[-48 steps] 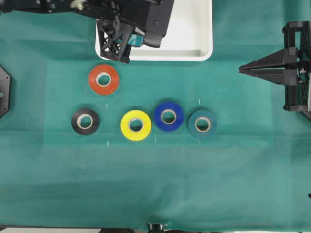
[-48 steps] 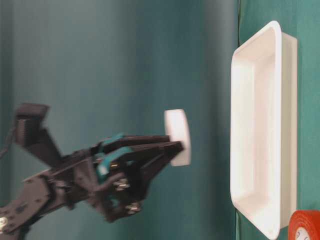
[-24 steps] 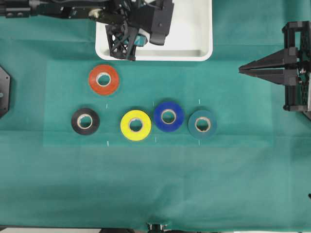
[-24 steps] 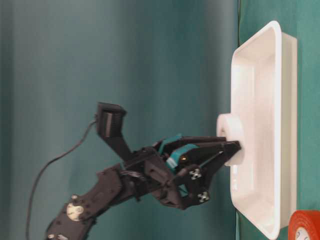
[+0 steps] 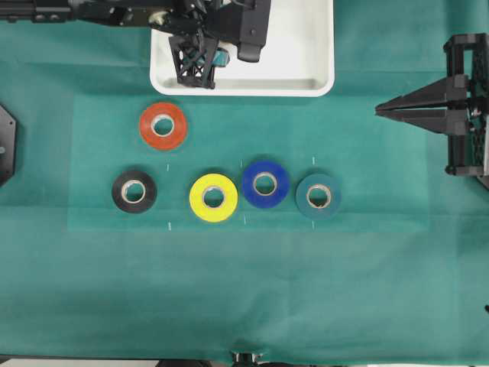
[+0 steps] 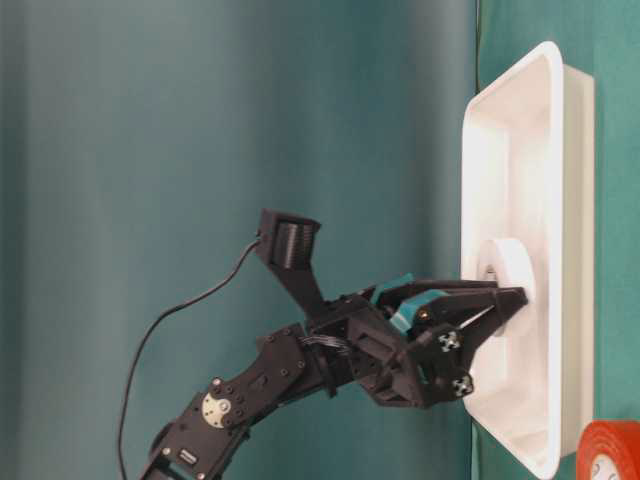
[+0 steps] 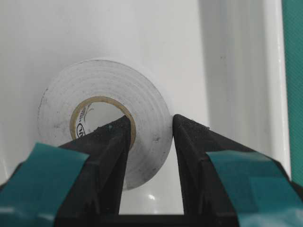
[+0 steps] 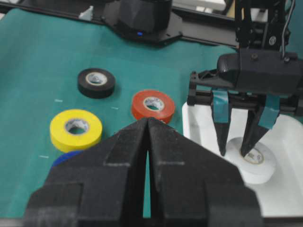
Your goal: Pick up the tape from a random location and place it into the white case.
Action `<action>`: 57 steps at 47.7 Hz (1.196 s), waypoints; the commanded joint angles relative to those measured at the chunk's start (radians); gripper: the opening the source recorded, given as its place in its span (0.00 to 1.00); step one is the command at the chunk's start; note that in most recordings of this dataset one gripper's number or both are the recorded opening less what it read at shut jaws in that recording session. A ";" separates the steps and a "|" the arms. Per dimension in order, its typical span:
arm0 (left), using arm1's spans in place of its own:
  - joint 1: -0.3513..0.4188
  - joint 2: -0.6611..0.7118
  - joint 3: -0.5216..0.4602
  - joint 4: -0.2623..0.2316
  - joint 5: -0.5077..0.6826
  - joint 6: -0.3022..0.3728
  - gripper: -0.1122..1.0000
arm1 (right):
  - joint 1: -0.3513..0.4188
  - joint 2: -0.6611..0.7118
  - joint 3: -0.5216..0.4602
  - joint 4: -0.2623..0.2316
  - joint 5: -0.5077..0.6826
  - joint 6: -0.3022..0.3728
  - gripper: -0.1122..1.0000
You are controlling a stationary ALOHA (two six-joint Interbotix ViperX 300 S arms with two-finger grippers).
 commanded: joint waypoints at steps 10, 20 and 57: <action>0.005 -0.017 -0.014 -0.002 -0.008 -0.002 0.34 | 0.000 0.003 -0.018 -0.002 -0.003 -0.002 0.10; 0.005 -0.017 -0.014 -0.003 -0.008 -0.002 0.34 | -0.002 0.003 -0.018 -0.002 -0.003 -0.002 0.10; 0.005 -0.025 -0.012 -0.008 -0.015 -0.018 0.92 | -0.002 0.003 -0.020 -0.002 -0.008 0.000 0.10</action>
